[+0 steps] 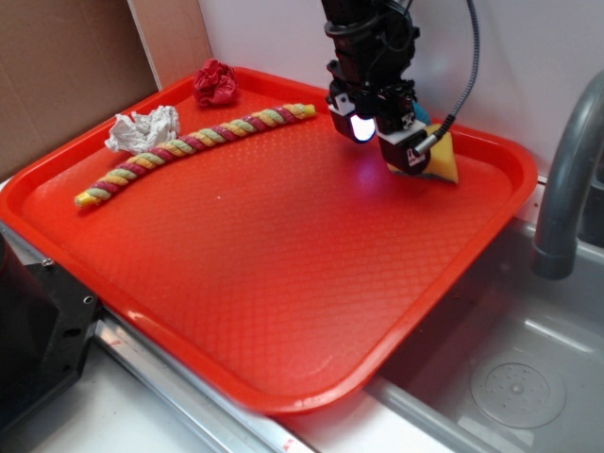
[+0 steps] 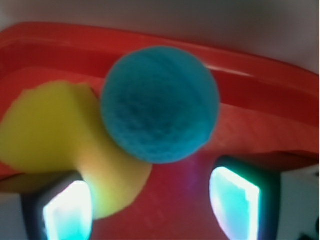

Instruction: Grab the green sponge.

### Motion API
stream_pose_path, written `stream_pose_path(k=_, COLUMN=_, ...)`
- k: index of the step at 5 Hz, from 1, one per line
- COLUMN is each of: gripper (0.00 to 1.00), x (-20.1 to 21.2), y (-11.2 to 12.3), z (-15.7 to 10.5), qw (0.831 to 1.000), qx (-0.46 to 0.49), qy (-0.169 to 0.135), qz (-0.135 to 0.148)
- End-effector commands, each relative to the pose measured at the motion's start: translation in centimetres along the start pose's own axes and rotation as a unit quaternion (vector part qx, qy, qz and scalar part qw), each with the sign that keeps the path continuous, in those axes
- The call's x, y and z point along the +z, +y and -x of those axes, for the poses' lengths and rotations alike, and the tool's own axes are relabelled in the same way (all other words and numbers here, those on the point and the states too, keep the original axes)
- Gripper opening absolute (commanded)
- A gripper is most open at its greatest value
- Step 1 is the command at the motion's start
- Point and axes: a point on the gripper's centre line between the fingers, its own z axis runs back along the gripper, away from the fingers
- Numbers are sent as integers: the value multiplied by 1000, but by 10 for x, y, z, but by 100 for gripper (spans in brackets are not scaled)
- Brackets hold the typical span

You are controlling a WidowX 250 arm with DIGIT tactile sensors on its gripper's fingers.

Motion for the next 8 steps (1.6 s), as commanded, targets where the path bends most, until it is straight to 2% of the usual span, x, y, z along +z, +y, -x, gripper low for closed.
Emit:
stream_pose_path(k=1, gripper=100, x=14, y=-37, z=2, qw=998, qx=-59, qy=-23, qz=12)
stream_pose_path(k=2, gripper=100, x=14, y=-39, z=1, qw=998, qx=-61, qy=-29, qz=2)
stream_pose_path(k=3, gripper=100, x=14, y=-31, z=-8, qw=998, qx=-45, qy=-37, qz=2)
stream_pose_path(k=4, gripper=100, x=27, y=-28, z=-15, qw=997, qx=-43, qy=-55, qz=14)
stream_pose_path(k=6, gripper=100, x=96, y=-31, z=-14, qw=984, qx=-98, qy=-151, qz=-17)
stream_pose_path(k=7, gripper=100, x=92, y=-34, z=-20, qw=977, qx=-123, qy=-166, qz=-43)
stream_pose_path(k=8, gripper=100, x=69, y=-32, z=-23, qw=980, qx=-128, qy=-151, qz=-38)
